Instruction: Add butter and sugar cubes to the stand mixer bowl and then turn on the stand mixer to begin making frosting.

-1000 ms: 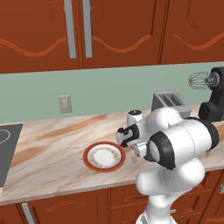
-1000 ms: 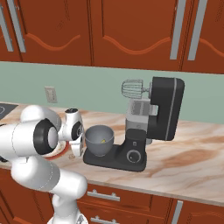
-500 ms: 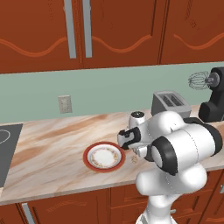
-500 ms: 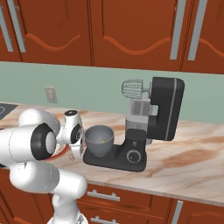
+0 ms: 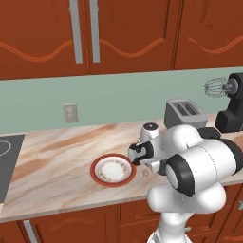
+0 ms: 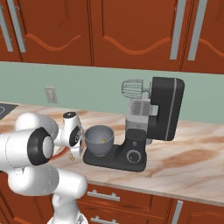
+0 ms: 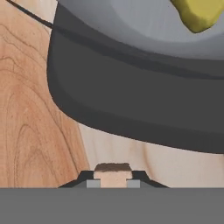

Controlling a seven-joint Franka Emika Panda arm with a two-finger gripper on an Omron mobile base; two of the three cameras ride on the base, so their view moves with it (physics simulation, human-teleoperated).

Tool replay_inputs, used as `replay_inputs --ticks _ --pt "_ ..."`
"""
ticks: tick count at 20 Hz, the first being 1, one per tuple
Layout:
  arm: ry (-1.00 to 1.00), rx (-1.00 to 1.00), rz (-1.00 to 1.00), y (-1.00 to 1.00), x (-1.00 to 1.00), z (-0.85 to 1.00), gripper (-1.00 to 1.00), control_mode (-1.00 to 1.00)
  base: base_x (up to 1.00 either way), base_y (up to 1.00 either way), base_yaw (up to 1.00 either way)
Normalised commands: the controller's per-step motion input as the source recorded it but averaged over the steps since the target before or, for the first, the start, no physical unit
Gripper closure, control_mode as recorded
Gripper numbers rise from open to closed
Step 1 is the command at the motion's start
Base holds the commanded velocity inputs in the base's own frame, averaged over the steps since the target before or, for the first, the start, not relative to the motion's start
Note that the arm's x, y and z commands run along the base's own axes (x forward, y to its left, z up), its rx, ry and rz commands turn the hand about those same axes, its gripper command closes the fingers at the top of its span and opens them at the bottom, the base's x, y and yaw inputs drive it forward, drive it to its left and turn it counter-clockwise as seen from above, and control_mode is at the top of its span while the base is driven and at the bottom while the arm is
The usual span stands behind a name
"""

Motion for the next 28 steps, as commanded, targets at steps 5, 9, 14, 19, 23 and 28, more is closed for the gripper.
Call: replay_inputs --ticks 5,9,14,19,23,28 --pt "0.00 0.00 -0.02 0.00 -0.10 0.48 1.00 -1.00 0.00 0.00 0.00" --pt "0.00 0.00 0.00 0.00 -0.19 0.59 1.00 -1.00 0.00 0.00 0.00" --pt "0.00 0.00 0.00 0.00 -0.23 0.61 1.00 -1.00 0.00 0.00 0.00" --pt "0.00 0.00 0.00 0.00 -0.22 0.69 1.00 -1.00 0.00 0.00 0.00" --pt "0.00 -0.03 0.00 0.00 -0.17 0.65 1.00 -1.00 0.00 0.00 0.00" --pt "0.00 -0.06 0.00 -0.12 -0.06 0.58 1.00 -1.00 0.00 0.00 0.00"
